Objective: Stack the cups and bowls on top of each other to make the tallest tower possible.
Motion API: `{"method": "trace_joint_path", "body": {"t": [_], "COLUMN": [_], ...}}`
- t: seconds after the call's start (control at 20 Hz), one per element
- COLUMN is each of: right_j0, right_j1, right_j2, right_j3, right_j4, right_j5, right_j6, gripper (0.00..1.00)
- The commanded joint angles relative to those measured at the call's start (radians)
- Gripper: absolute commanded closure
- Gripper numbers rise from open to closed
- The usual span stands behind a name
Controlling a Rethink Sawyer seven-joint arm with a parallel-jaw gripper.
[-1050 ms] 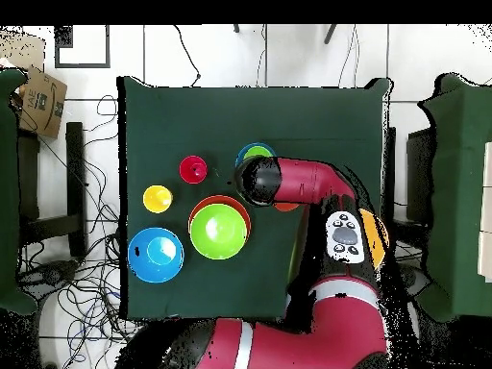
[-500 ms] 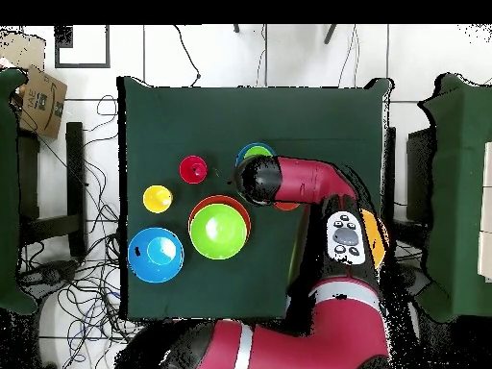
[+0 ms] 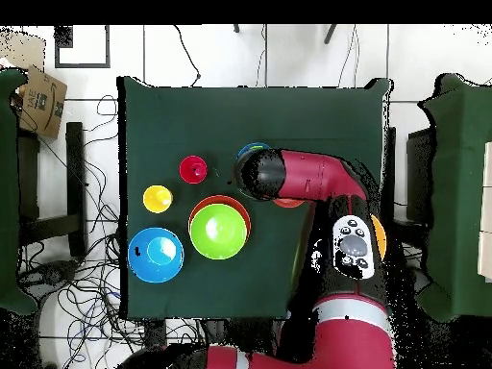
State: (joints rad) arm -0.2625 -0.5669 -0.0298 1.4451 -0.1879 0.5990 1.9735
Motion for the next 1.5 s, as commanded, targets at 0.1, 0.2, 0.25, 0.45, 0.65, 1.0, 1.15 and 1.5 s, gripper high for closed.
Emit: {"method": "trace_joint_path", "body": {"t": [0.1,0.2,0.25,0.45,0.65,1.0,1.15,1.5], "right_j0": [-0.009,-0.011,-0.011,-0.013,-0.01,-0.018,-0.022,-0.029], "right_j1": [-0.027,-0.023,-0.018,-0.013,-0.014,0.011,0.037,0.078], "right_j2": [0.101,0.104,0.105,0.111,0.111,0.118,0.121,0.13], "right_j3": [-0.017,-0.024,-0.026,-0.016,-0.008,-0.012,-0.028,-0.043], "right_j4": [0.012,0.011,0.01,0.004,0.004,-0.008,-0.018,-0.034], "right_j5": [0.154,0.157,0.154,0.133,0.125,0.085,0.055,-0.001], "right_j6": [-0.05,-0.05,-0.047,-0.042,-0.034,-0.036,-0.036,-0.034], "gripper": [0.0,0.0,0.0,0.0,0.0,0.0,0.0,0.0]}}
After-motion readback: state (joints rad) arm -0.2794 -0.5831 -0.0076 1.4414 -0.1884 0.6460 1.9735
